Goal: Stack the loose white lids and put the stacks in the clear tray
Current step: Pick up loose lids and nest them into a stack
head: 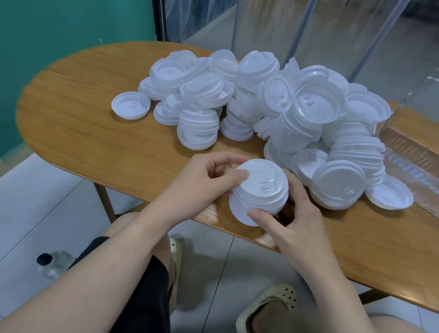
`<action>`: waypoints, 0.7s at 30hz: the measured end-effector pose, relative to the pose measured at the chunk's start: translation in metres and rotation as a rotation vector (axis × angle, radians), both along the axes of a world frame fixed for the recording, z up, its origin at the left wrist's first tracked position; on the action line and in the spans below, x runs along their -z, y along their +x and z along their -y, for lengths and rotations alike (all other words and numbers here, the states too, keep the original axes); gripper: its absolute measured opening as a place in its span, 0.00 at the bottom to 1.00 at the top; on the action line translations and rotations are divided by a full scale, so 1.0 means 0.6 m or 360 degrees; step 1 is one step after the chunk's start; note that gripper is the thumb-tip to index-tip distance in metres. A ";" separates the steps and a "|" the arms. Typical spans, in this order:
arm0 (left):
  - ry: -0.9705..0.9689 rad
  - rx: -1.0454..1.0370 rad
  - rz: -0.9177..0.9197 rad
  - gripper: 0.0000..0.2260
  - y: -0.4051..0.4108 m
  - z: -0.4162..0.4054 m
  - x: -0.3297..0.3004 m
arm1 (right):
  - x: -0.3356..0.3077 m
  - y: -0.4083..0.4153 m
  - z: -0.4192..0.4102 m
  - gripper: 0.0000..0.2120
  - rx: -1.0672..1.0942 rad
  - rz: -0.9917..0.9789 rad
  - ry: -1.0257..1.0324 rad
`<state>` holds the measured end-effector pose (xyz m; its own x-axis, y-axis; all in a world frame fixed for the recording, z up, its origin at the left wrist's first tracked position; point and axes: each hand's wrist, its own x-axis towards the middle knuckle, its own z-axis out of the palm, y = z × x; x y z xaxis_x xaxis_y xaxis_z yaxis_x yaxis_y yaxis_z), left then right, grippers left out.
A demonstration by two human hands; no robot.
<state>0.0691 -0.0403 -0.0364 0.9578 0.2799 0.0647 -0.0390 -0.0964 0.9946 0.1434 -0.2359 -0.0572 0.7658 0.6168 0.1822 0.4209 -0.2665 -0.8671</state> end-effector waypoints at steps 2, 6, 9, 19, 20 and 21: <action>0.0053 -0.0007 0.0018 0.10 0.001 0.000 0.004 | 0.000 0.000 0.000 0.36 0.0031 0.0006 -0.0002; 0.0152 0.0065 0.0060 0.16 0.002 0.002 0.003 | 0.004 -0.002 -0.003 0.38 0.0097 0.0041 0.0035; 0.0145 0.0106 0.0068 0.16 0.002 0.003 0.001 | 0.003 -0.002 -0.004 0.40 0.0101 0.0020 0.0038; 0.0225 0.0118 0.0061 0.15 0.004 0.004 0.005 | 0.001 -0.002 -0.002 0.40 0.0032 -0.0030 0.0038; 0.0215 0.0115 0.0055 0.15 0.004 0.004 0.006 | 0.002 0.000 -0.001 0.40 0.0032 -0.0035 0.0046; 0.0204 0.0106 0.0052 0.15 0.005 0.005 0.006 | 0.002 0.000 -0.001 0.40 0.0038 -0.0041 0.0050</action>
<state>0.0718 -0.0432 -0.0398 0.9708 0.2031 0.1273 -0.0818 -0.2184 0.9724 0.1436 -0.2352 -0.0585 0.7850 0.5925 0.1810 0.3921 -0.2490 -0.8856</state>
